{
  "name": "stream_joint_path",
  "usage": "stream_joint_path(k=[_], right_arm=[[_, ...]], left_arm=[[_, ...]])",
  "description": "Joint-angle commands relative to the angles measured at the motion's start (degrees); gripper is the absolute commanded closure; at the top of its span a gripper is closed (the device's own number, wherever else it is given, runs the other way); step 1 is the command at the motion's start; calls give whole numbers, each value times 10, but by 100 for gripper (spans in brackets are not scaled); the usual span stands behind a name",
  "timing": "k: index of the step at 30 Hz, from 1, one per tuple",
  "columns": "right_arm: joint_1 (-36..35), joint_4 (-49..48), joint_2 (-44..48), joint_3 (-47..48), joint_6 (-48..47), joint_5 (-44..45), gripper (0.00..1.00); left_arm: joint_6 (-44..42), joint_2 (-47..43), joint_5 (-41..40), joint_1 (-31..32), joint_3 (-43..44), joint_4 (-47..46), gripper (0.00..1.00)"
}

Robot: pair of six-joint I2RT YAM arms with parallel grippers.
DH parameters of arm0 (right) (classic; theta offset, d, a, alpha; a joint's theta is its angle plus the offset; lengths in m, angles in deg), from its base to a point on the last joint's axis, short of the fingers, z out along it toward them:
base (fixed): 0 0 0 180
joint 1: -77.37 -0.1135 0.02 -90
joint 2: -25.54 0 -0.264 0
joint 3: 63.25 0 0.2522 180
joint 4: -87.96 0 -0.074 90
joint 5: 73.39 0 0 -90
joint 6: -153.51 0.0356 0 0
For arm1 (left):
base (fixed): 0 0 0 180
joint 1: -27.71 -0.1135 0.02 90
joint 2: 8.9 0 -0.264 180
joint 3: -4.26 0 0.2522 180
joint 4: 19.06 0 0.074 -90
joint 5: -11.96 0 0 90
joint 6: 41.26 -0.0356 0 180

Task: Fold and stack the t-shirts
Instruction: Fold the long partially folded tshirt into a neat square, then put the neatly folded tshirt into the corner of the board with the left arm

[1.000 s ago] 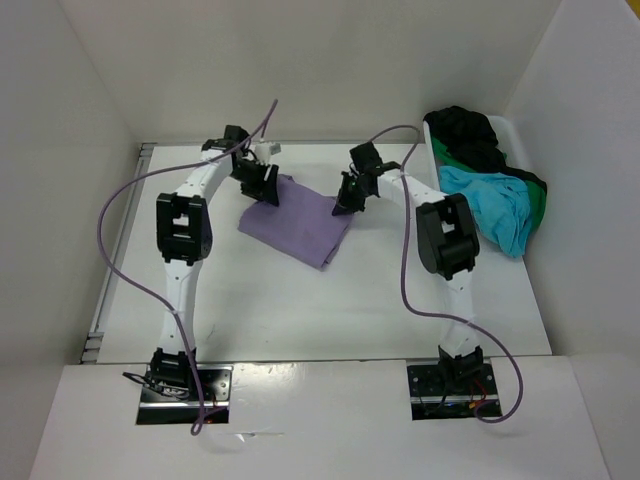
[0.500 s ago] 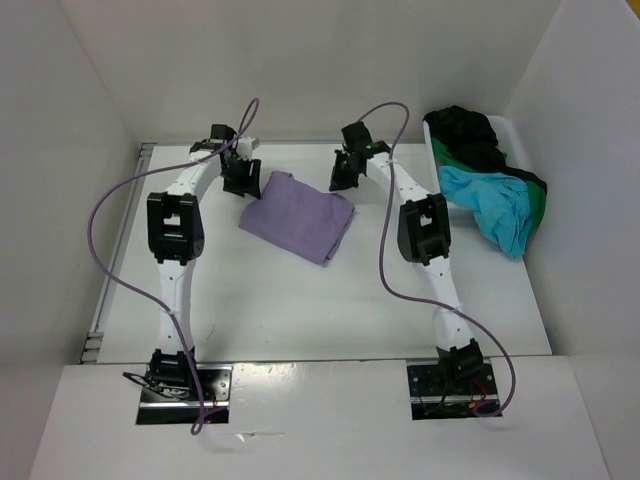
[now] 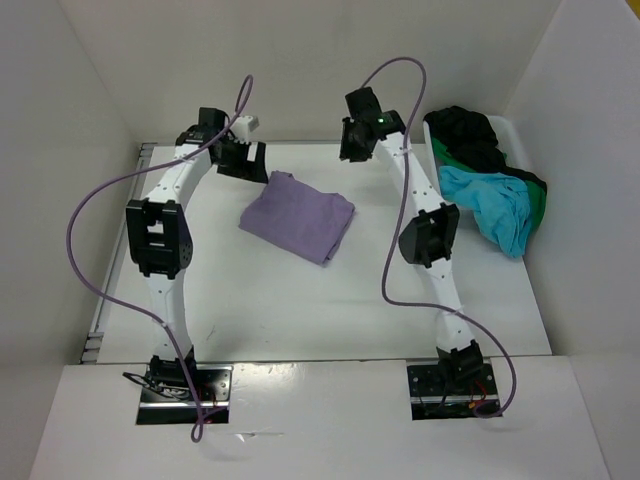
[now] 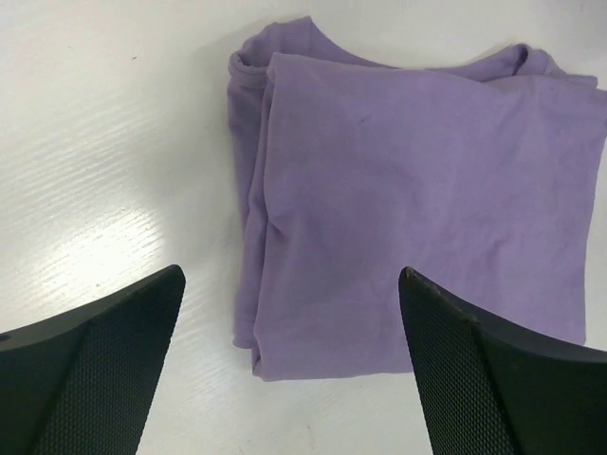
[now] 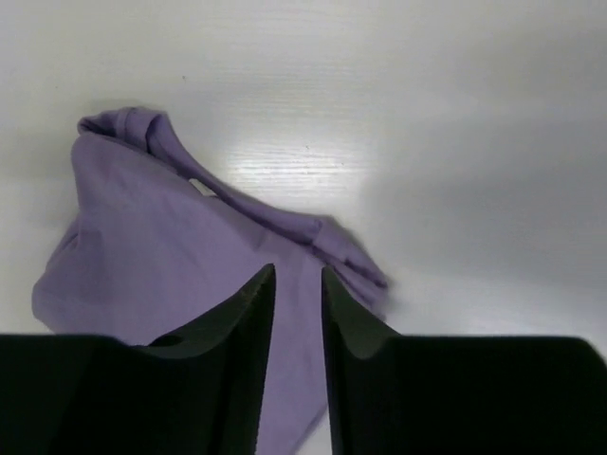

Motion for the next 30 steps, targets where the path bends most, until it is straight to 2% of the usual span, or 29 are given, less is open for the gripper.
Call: stream_joint_path(k=[1,2,6,13,18,20,22,23,26,27,28,30], right_arm=[[-37,29,136,-49,-31,111,65],[-45,29,180,-93,-40,130,59],[-79,29,284,-212,-46,200,49],[-103,22,404,-400,-24,253,47],[-108,22,468,-460,-5,260,47],[-108,22,482,-473,-5,268,47],[-108,35,496,-473,0,276,47],[-108,35,496,-473,0,284,47],[-108,48,507,-466,0,298,47],[-108,48,512,-466,0,305,47],[-108,48,518,-461,5,311,47],[-108,48,523,-461,6,316,47]], left_arm=[[-36,-7,4,9,-15,-17,0],[-37,0,-6,17,-15,-17,0],[-43,52,-44,23,-3,-11,0],[-53,112,-35,40,34,14,0],[-51,142,-93,46,40,26,0],[-59,161,-76,46,40,47,2],[-65,181,-46,51,51,69,10],[-70,188,-36,51,56,79,23],[-70,201,-25,62,56,100,39],[-75,201,-20,63,56,108,51],[-75,201,-15,63,56,108,59],[-75,201,-9,63,56,108,80]])
